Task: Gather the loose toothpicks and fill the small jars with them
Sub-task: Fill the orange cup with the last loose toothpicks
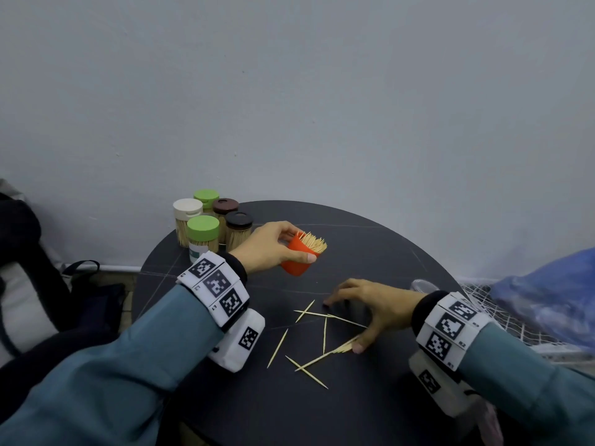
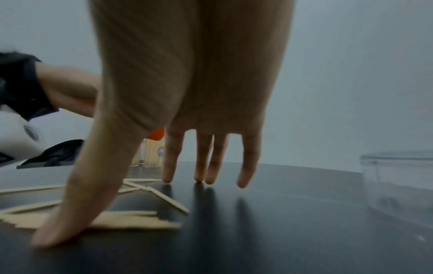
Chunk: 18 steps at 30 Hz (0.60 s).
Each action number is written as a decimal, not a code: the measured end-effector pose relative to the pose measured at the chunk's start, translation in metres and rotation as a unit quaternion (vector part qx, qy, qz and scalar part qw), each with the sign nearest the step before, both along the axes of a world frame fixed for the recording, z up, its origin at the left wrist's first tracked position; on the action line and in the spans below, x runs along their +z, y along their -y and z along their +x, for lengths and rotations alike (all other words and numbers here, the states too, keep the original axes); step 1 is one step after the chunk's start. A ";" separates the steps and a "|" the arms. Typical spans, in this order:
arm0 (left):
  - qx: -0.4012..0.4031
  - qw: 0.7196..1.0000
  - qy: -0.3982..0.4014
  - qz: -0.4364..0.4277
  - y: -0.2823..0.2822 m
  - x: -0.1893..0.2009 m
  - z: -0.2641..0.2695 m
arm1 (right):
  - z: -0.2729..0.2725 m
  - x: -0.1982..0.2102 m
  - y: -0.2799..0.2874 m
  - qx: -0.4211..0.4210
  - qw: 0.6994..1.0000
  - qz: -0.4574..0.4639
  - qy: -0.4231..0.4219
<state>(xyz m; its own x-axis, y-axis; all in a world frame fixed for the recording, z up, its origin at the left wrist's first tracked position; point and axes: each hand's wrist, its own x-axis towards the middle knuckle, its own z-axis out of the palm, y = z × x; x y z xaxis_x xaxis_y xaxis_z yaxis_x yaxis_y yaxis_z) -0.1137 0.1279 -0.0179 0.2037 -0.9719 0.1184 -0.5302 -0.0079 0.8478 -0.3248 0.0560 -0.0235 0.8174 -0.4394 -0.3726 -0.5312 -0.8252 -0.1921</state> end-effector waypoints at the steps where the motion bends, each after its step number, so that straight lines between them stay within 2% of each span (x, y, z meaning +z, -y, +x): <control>1: 0.002 1.000 -0.001 -0.001 0.000 0.000 0.001 | 0.001 0.000 0.001 0.000 1.000 -0.007 0.018; 7: 0.007 1.000 -0.002 -0.005 -0.002 -0.001 0.004 | 0.014 0.003 -0.004 -0.022 0.998 0.004 0.059; 12: 0.001 1.000 -0.003 0.004 -0.002 0.001 0.004 | 0.026 0.007 -0.015 -0.012 0.996 -0.093 0.009; 18: -0.001 1.000 0.001 0.009 -0.003 0.003 0.001 | 0.038 0.008 -0.022 0.003 0.986 -0.151 -0.068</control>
<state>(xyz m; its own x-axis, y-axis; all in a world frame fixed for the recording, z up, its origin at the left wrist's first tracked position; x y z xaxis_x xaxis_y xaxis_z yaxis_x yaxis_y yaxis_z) -0.1127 0.1310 -0.0149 0.2024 -0.9740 0.1015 -0.5323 -0.0224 0.8462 -0.2866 0.0778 -0.0156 0.7719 -0.5423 -0.3319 -0.5298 -0.8372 0.1357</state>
